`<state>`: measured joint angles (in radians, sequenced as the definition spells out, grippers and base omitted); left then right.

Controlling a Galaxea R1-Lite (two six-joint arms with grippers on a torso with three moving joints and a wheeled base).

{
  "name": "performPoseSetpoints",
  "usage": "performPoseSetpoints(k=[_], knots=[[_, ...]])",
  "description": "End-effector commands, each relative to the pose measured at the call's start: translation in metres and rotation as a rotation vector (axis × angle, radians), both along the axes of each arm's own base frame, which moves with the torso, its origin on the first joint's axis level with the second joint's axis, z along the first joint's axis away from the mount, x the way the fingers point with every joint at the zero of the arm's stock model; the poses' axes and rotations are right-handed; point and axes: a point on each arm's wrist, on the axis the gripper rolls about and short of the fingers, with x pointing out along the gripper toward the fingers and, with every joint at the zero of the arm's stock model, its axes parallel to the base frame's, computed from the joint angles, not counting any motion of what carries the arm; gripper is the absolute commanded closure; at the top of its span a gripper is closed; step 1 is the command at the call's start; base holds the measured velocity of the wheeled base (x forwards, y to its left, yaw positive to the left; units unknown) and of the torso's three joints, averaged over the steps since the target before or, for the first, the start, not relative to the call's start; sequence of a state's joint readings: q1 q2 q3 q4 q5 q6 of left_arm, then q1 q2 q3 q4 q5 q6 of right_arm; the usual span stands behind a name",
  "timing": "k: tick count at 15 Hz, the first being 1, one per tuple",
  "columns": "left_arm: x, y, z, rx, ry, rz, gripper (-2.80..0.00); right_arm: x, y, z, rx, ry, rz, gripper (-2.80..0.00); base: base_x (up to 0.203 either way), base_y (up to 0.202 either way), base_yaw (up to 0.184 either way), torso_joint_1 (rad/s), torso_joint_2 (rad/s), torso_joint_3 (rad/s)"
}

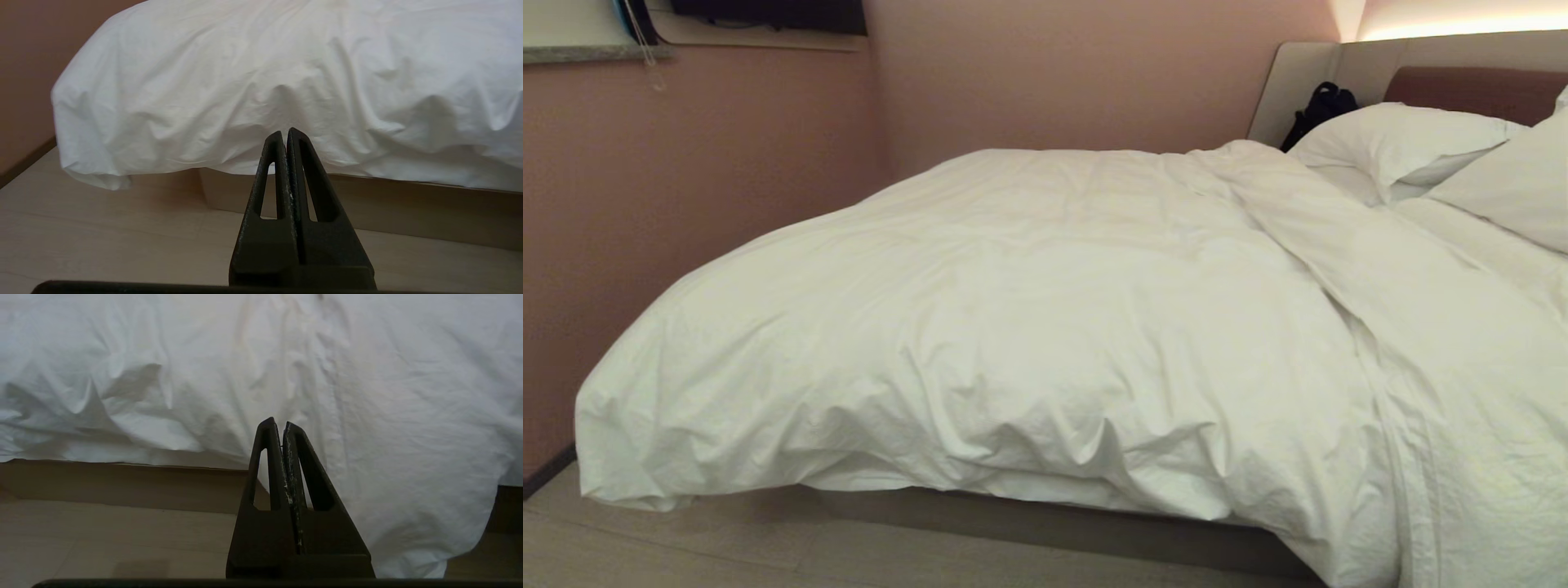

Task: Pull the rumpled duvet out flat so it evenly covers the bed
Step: Flatten the corners of the folded blanket

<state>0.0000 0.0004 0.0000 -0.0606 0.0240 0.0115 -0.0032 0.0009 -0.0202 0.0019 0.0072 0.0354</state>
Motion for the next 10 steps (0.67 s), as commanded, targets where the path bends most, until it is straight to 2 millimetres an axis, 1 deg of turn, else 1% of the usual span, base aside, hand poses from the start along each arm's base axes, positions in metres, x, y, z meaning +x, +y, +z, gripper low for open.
performPoseSetpoints(k=[1,8,10], knots=[[0.0000,0.0000,0.0001,0.000,-0.001,0.000,0.00,0.0000,0.0000,-0.0001,-0.014,-0.001,0.000,0.00,0.000,0.201,-0.002,0.004,0.00,0.006],[0.0000,0.0000,0.0001,-0.001,-0.001,0.000,0.00,0.0004,-0.0002,-0.0018,-0.013,0.006,-0.008,0.00,0.000,0.196,0.001,0.002,0.00,0.004],[0.0000,0.0000,0.0001,-0.002,-0.001,0.000,0.00,0.0004,-0.0003,-0.0019,-0.014,0.007,-0.015,0.00,0.000,0.163,0.003,0.001,0.00,0.002]])
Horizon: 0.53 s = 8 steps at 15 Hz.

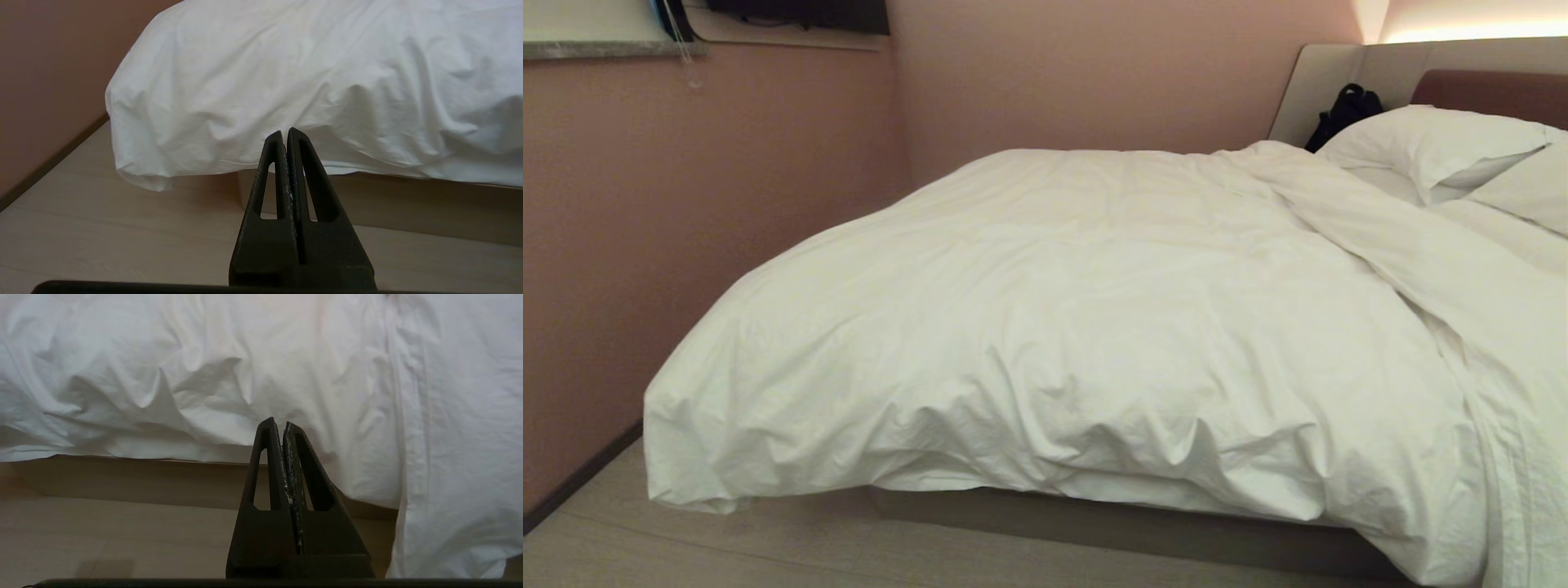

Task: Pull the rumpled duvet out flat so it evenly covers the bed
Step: Flatten the corners of the folded blanket

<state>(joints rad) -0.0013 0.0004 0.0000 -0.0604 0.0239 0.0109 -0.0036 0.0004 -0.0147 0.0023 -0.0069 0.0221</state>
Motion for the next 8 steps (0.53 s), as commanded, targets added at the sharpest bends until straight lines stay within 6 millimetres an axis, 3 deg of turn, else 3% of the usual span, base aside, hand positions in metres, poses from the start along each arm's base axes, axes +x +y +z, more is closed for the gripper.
performPoseSetpoints(k=[1,7,8], knots=[[0.0000,0.0000,0.0001,-0.003,-0.001,0.002,0.00,0.0001,0.0000,-0.0003,0.001,0.002,0.000,0.00,0.000,0.092,0.005,-0.001,0.01,0.001],[0.0000,0.0000,0.0001,-0.006,-0.002,0.003,0.00,-0.0003,0.0000,0.0004,0.000,0.005,-0.001,0.00,0.000,0.000,0.000,0.000,0.00,0.000],[0.0000,0.0000,0.0001,-0.006,-0.002,0.002,0.00,-0.0030,-0.0001,0.0086,0.010,-0.020,-0.002,0.00,0.000,0.000,0.000,0.000,0.00,0.000]])
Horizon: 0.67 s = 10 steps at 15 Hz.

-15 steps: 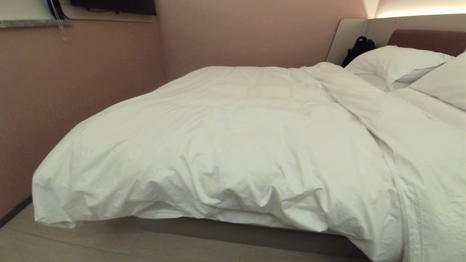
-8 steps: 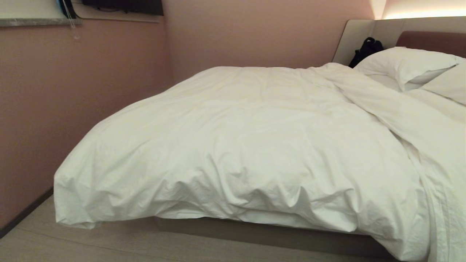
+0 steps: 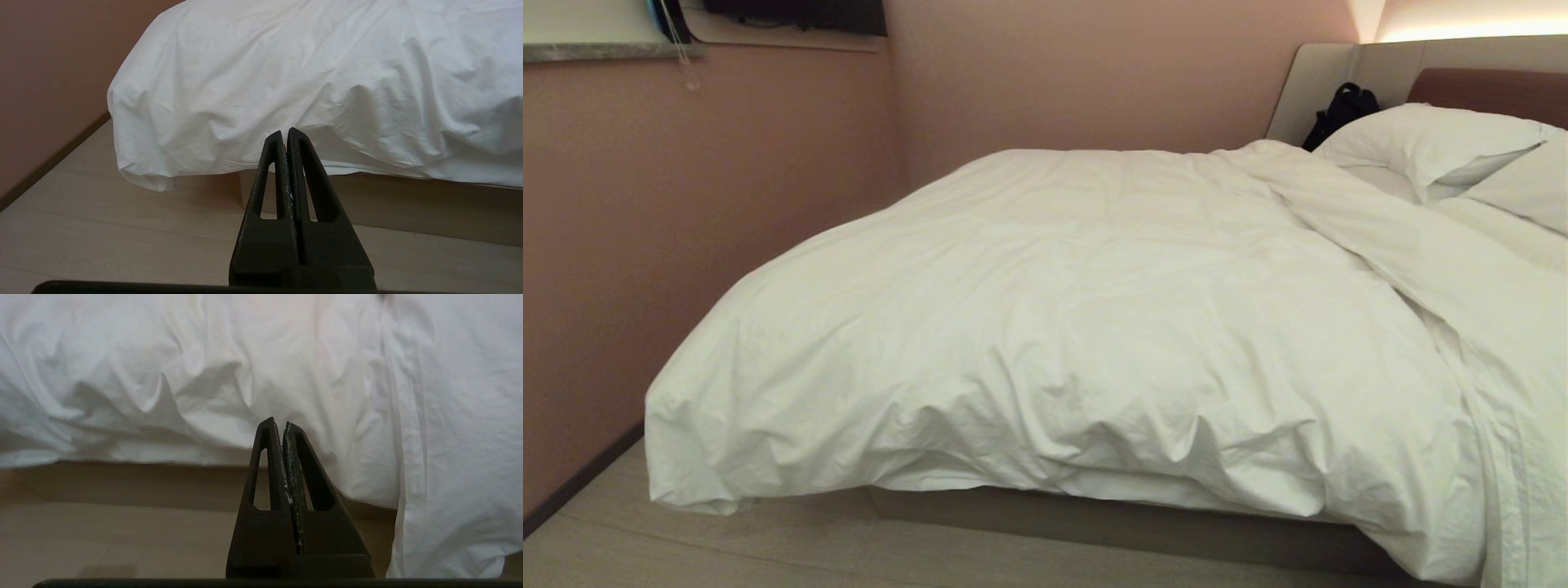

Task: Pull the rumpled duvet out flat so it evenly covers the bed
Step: Flatten the corners of the folded blanket

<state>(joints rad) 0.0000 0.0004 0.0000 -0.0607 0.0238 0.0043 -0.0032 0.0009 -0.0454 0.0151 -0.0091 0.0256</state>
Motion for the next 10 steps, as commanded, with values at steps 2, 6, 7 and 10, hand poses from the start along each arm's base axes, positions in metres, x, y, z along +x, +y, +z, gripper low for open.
performPoseSetpoints(k=[2,6,7,10], knots=[[0.000,0.000,0.000,0.000,-0.001,0.001,0.00,-0.013,0.000,0.027,0.022,-0.036,0.008,0.00,0.000,0.000,0.000,0.000,0.00,0.000],[0.000,0.000,0.000,0.000,-0.001,0.001,0.00,-0.010,0.001,0.041,0.016,0.157,0.033,0.00,0.000,0.000,0.000,0.000,0.00,0.000],[0.000,0.000,0.000,0.000,-0.001,0.001,0.00,-0.002,0.001,0.046,0.016,0.204,0.034,0.00,0.000,0.000,0.000,0.000,0.00,0.000],[0.000,0.000,0.000,0.000,-0.001,0.001,0.00,0.040,0.001,0.061,0.036,0.363,0.031,0.00,0.000,0.000,0.000,0.000,0.00,0.000]])
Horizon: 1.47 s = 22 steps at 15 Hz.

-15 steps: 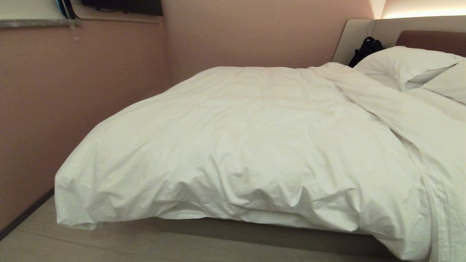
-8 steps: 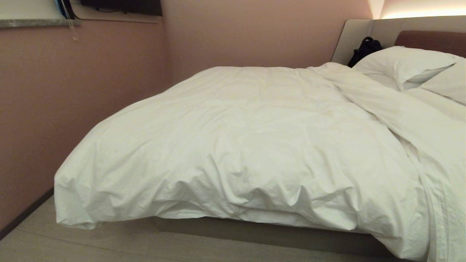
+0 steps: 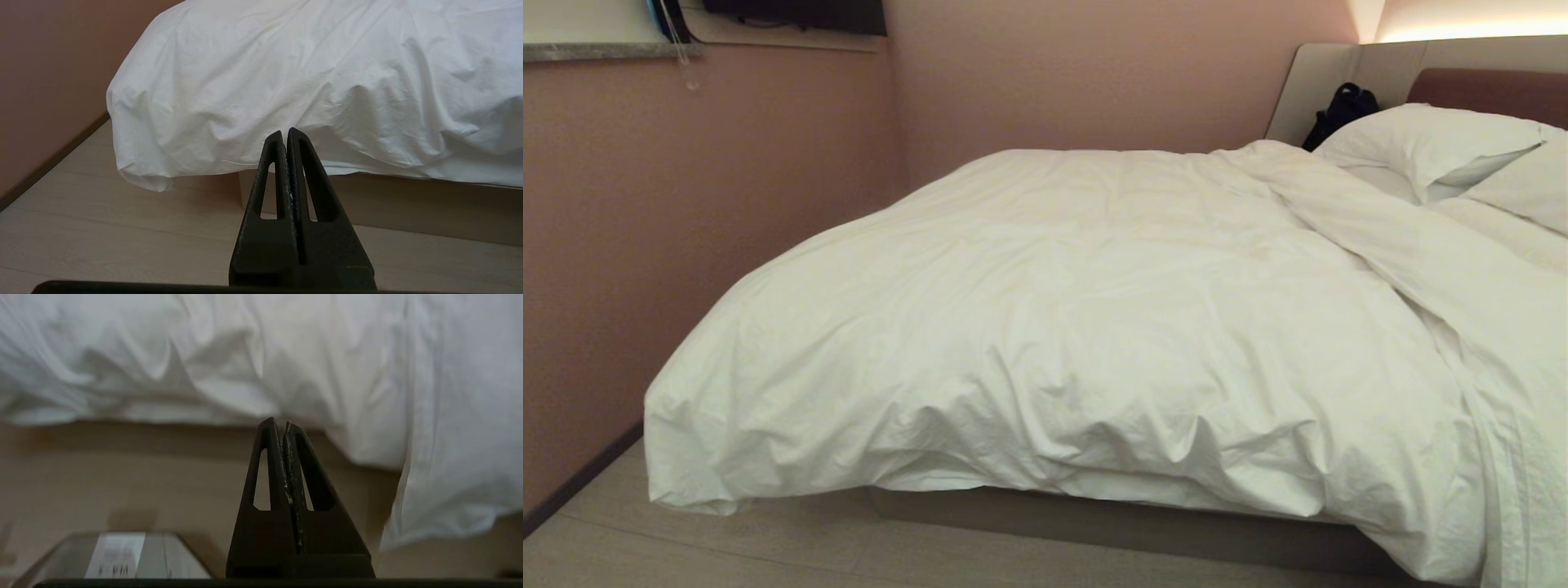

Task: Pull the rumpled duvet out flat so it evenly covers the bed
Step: Flatten the corners of the folded blanket

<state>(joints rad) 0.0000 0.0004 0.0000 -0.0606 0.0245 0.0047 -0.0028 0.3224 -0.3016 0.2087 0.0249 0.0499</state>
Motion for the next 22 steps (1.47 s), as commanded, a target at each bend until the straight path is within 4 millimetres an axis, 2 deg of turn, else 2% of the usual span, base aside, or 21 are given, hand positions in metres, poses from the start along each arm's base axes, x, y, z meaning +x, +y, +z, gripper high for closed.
performPoseSetpoints(k=[1,3,6,7,10,14,20,22], knots=[[0.000,0.000,0.000,0.000,-0.001,0.000,0.00,0.039,0.000,0.008,0.016,0.141,-0.004,0.00,0.000,0.000,0.000,0.000,0.00,0.000],[0.000,0.000,0.000,0.000,-0.001,0.000,0.00,0.077,0.000,0.012,0.042,0.205,-0.016,0.00,0.000,0.000,0.000,0.000,0.00,0.000],[0.000,0.000,0.000,0.000,-0.001,0.000,0.00,0.125,0.000,0.007,0.108,0.292,-0.045,0.00,0.000,0.000,0.000,0.000,0.00,0.000],[0.000,0.000,0.000,0.000,-0.001,0.000,0.00,0.139,0.000,0.004,0.132,0.314,-0.055,-2.80,0.000,0.000,0.000,0.000,0.00,0.000],[0.000,0.000,0.000,0.000,-0.001,0.000,0.00,0.173,0.000,-0.004,0.171,0.320,-0.068,-2.80,0.000,0.000,0.000,0.000,0.00,0.000],[0.000,0.000,0.000,0.000,-0.001,0.000,0.00,0.214,0.010,-0.028,0.165,0.348,-0.017,-2.80,0.000,0.000,0.000,0.000,0.00,0.000],[0.000,0.000,0.000,0.000,-0.001,0.000,0.00,0.285,0.028,-0.067,0.155,0.209,0.034,-2.80,0.000,0.000,0.000,0.000,0.00,0.000],[0.000,0.000,0.000,0.000,-0.001,0.000,0.00,0.305,0.036,-0.072,0.158,0.164,0.059,-2.80,0.000,0.000,0.000,0.000,0.00,0.000]])
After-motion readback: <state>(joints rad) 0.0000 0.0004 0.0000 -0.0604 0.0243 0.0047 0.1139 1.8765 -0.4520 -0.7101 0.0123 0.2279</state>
